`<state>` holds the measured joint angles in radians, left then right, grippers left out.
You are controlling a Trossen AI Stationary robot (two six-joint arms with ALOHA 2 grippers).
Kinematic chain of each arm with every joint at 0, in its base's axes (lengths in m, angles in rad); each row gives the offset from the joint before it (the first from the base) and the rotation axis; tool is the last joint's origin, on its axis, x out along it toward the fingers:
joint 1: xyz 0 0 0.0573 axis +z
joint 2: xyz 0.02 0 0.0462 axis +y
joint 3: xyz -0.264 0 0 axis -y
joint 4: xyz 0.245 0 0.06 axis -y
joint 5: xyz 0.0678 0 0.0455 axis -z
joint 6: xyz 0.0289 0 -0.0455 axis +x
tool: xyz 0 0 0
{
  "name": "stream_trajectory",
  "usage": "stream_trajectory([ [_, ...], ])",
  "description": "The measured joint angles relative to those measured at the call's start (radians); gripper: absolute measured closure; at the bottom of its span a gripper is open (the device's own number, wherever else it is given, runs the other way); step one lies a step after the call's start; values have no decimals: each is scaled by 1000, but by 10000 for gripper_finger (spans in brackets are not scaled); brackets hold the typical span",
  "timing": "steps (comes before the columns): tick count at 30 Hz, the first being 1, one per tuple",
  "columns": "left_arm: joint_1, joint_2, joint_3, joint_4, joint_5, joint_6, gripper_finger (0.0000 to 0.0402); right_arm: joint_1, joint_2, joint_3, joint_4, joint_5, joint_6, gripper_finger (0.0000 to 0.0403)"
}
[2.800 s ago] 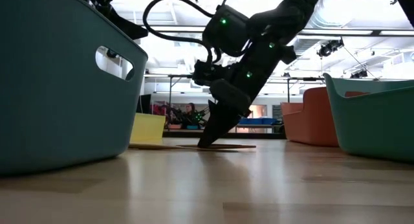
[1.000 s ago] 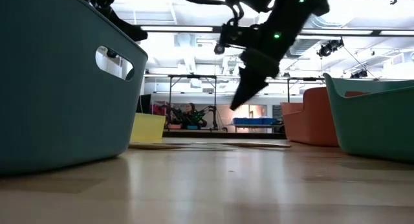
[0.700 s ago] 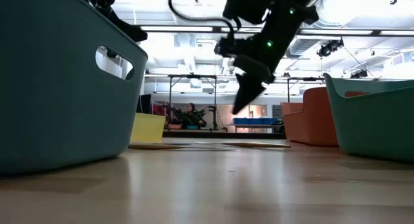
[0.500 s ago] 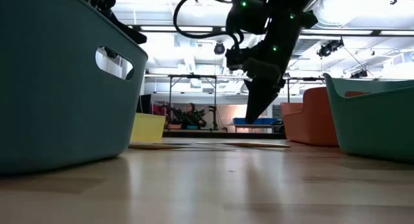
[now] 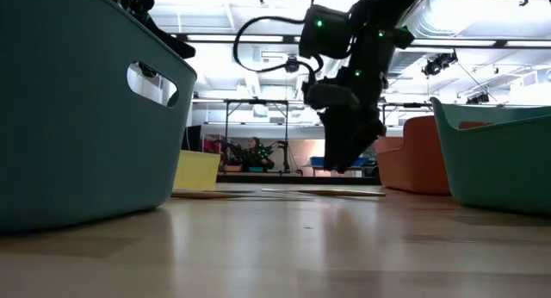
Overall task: Sort silverware by color (type)
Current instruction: Put the gold knife into the yellow bin
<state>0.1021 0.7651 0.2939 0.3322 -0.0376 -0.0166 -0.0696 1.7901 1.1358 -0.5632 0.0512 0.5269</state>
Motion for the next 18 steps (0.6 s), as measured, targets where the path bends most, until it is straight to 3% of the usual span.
stream_trajectory([
  [18, -4, 0, 0, -21, 0, -9, 401, 45, 128, 3, -4, 26, 34, 290],
])
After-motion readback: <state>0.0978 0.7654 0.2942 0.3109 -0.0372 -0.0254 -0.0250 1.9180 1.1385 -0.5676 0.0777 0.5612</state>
